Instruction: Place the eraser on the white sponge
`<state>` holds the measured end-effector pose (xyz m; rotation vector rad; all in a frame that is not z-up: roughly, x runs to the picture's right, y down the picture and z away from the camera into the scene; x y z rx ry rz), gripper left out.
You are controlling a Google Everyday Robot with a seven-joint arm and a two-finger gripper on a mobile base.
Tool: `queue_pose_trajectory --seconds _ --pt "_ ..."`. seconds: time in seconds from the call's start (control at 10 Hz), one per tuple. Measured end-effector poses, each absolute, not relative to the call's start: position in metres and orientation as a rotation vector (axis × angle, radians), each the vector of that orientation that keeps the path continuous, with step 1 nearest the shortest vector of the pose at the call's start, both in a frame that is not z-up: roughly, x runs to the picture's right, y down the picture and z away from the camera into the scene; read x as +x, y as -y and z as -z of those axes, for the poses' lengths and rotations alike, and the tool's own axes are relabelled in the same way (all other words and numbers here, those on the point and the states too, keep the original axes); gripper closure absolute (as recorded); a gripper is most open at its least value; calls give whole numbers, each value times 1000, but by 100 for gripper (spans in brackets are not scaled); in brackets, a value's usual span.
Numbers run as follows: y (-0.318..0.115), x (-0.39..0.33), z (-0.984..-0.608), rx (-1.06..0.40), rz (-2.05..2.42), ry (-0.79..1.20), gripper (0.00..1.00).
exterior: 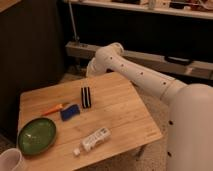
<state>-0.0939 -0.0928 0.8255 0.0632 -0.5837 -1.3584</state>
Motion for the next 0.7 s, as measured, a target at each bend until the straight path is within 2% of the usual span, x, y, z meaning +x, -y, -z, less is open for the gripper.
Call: queue_pose_trajectory --seconds 0.1,0.5,0.6,0.7 --pt "86 -96 -833 34 1371 608 69" --pt "56 -110 -880 -74 1437 625 31" --pt "55 -107 -890 -99 1460 595 23" --pt "52 -108 -898 -114 1468 582 20"
